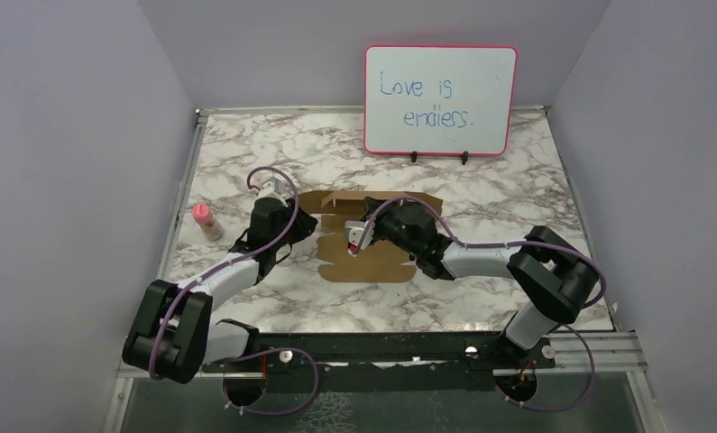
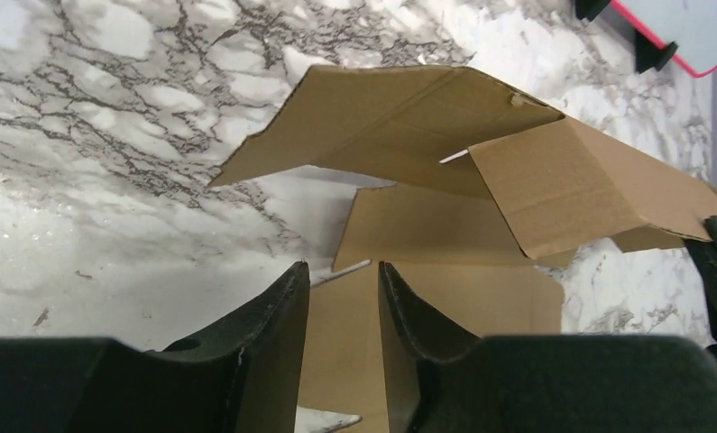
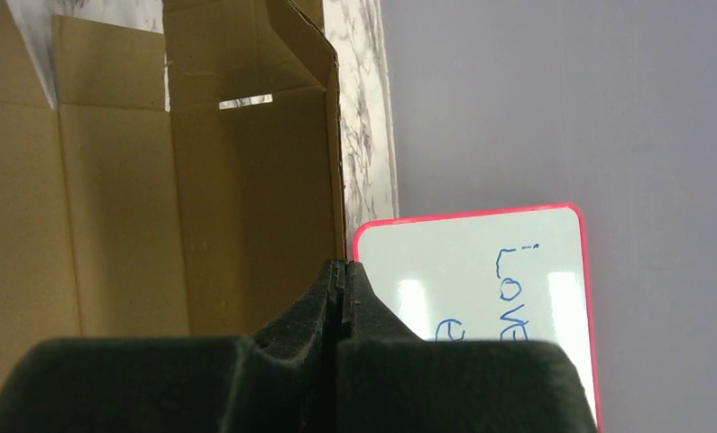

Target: Fold the paper box

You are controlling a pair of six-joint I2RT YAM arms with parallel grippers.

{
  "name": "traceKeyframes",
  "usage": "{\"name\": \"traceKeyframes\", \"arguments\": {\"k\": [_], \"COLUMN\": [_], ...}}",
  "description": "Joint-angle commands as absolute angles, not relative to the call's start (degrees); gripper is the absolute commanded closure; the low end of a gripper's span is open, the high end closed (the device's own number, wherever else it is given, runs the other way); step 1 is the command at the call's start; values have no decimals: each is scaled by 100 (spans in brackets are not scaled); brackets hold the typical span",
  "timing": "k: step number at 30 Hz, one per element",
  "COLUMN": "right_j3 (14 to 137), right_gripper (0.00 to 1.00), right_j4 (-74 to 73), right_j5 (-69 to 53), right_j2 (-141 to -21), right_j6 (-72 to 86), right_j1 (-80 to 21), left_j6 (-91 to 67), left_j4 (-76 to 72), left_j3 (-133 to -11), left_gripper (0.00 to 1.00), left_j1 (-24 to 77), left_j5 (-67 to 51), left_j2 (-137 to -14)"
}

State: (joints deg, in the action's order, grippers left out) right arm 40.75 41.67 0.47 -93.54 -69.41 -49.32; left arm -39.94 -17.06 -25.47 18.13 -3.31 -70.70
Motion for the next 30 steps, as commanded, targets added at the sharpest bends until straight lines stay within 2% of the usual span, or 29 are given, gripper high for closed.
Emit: {"name": "traceKeyframes", "arguments": {"k": [1,16,25,30], "right_j3": [3929,3860,3825,3818], "right_gripper": [99,99,99,99], "right_j4": [4751,4775,4926,5011], "right_j5": [99,183,289,460], "right_j2": [-9435,-9535,-9554,-9637], "right_j6": [-7099,-7170,-7242,-7346], "right_j1": [-4999,-5084,-5133,-5157], "left_j6": [-3858,-3989,-3591,-3391], "left_j4": [-2034,-3580,-3772,-3764], "left_j3": [-2480,-2626,-2544,-2538], "left_gripper": [62,56,69,71], "left_j1": [1798,1999,2600,2854], "left_j5": [-363,-858,-184,105], "left_j2": [-7365,-8783,-8485,-8479]}}
